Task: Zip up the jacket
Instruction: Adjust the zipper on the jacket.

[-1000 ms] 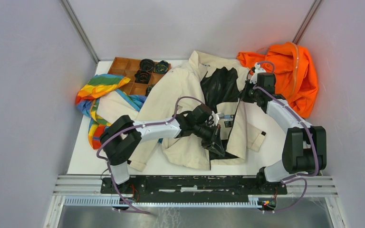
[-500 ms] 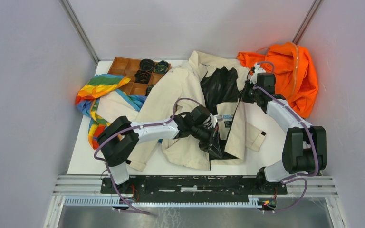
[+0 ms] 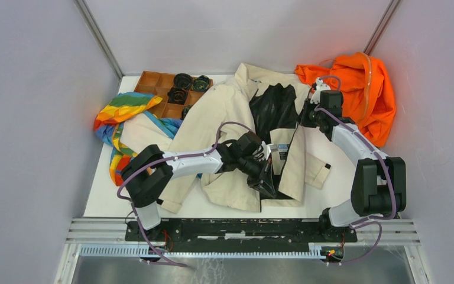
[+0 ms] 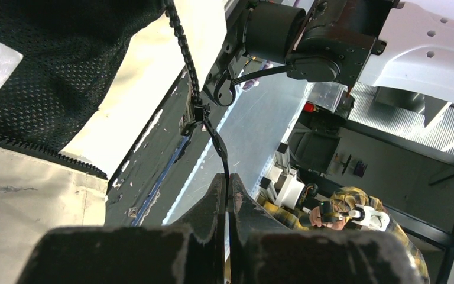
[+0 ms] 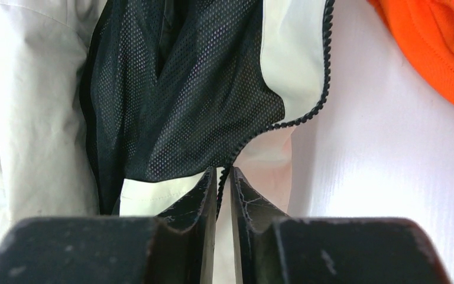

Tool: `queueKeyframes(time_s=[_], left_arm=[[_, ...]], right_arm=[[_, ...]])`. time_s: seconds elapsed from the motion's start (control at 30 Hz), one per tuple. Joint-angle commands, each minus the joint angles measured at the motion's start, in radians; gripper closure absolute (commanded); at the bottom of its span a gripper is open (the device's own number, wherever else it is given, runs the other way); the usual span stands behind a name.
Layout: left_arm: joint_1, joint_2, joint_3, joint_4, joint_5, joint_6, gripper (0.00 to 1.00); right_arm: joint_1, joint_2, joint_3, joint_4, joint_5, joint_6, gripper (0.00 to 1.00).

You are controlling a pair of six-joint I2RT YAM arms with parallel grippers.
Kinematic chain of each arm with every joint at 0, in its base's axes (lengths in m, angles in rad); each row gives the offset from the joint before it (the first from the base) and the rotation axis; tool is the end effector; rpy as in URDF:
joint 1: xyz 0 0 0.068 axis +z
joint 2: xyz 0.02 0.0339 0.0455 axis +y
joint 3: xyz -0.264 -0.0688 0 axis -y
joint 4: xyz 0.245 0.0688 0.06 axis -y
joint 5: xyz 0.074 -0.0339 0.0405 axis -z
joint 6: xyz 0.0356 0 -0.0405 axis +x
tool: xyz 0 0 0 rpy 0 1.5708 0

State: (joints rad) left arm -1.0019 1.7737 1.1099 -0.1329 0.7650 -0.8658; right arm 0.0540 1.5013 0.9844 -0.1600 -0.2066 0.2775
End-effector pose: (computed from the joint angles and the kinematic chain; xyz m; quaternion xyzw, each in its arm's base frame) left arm 0.1801 -0.3274 0.1971 -0.1990 -0.8475 0.4871 0.0696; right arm 0.3283 0.0251 0.2398 0.0557 0.8963 0.1626 0.4087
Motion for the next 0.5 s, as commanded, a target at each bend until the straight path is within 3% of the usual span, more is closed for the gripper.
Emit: queueKeyframes(time_s=[0.0,0.3,0.47], left_arm=[[-0.009,0.017,0.027,0.014,0.056,0.028,0.98],[-0.009,0.052,0.071,-0.011,0.076,0.047,0.98],[-0.008,0.045,0.059,-0.009,0.066,0.043,0.98]], right_arm=[[-0.004,-0.009,-0.003,0.065,0.017,-0.039,0.79],[-0.003,-0.033,-0.023,0.075,0.021,-0.070,0.71],[-0.004,-0.035,-0.022,0.073,0.021,-0.087,0.60]])
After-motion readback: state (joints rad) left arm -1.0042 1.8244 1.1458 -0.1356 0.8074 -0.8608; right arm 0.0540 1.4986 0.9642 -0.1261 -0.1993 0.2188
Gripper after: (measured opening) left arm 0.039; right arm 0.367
